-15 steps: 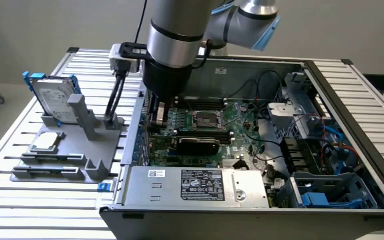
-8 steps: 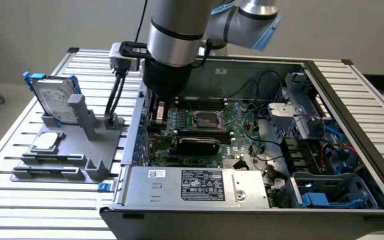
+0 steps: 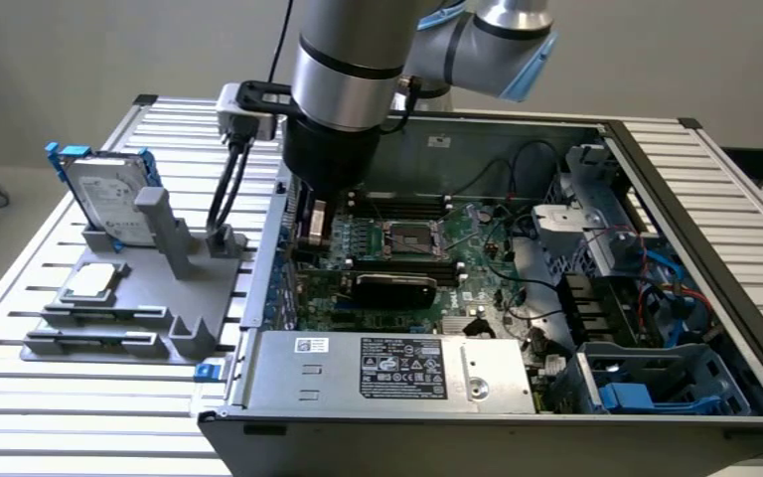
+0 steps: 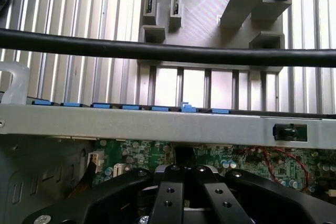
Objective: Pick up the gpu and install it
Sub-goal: 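Press down on the gpu until it lock into place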
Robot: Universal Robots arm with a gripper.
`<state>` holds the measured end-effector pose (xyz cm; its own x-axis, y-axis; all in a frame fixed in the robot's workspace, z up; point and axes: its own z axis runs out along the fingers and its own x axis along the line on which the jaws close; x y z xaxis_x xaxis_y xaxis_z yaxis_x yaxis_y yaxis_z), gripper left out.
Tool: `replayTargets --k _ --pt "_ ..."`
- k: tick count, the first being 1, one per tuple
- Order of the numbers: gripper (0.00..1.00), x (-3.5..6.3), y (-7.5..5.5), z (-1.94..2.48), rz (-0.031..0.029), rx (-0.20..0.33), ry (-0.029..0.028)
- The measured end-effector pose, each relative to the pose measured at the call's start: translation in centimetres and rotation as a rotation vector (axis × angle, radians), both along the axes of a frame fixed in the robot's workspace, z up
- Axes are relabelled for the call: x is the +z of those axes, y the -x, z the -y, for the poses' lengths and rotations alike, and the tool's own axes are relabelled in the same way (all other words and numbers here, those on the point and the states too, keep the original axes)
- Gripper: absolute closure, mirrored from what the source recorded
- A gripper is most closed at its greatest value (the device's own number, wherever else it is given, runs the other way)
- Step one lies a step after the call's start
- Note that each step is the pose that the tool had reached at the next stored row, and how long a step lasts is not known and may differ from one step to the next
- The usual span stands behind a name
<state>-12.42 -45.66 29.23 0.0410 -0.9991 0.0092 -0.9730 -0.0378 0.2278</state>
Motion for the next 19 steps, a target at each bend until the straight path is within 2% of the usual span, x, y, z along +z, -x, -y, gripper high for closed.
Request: replayTargets --k 19 --pt "0.89 0.37 0.10 -0.08 -0.0098 -0.026 0.0003"
